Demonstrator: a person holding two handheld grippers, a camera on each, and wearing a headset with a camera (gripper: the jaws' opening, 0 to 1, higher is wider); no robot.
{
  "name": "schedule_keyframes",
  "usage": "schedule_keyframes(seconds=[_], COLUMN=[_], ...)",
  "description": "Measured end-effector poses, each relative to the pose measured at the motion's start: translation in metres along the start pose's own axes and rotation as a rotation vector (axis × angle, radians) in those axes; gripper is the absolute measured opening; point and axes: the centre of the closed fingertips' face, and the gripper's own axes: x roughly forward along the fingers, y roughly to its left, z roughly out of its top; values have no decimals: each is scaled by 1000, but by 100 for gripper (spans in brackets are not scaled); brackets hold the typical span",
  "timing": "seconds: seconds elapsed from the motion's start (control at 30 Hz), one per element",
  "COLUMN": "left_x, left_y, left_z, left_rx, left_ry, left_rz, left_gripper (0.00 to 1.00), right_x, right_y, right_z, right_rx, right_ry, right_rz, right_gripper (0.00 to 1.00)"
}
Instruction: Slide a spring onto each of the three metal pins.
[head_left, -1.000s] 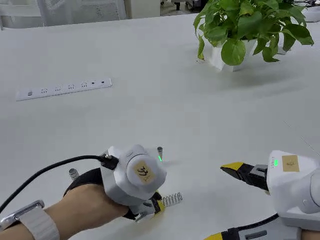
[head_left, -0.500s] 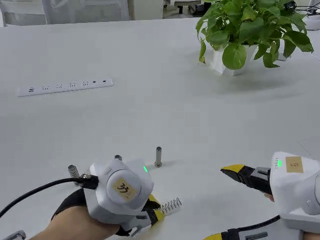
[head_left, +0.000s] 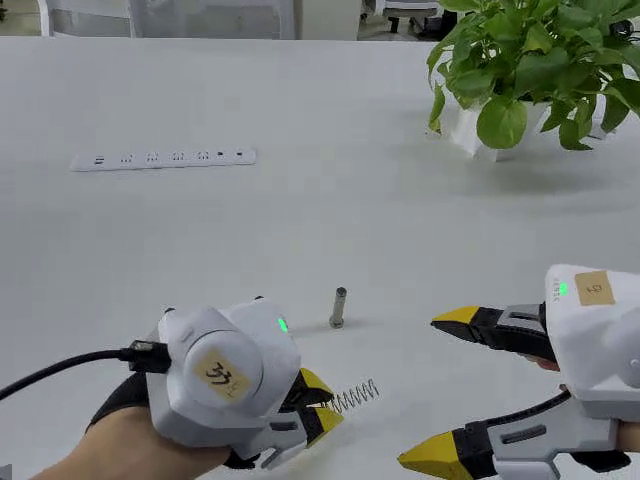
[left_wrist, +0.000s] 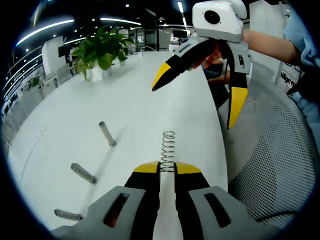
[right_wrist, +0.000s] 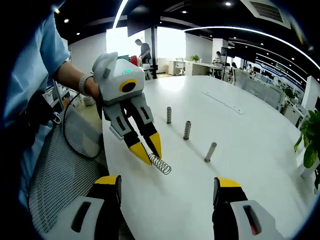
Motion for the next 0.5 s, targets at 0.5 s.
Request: schedule_keyframes(seconds=[0.5], left_x=[-19], left_y=[-21], left_z=[11], left_rx=[87], left_ry=[-80], left_rz=[-56], left_gripper=[6], right_x=[9], right_y=[19], right_z=[10], right_rx=[-61], right_ry=[37], right_rz=[223], right_gripper=[34])
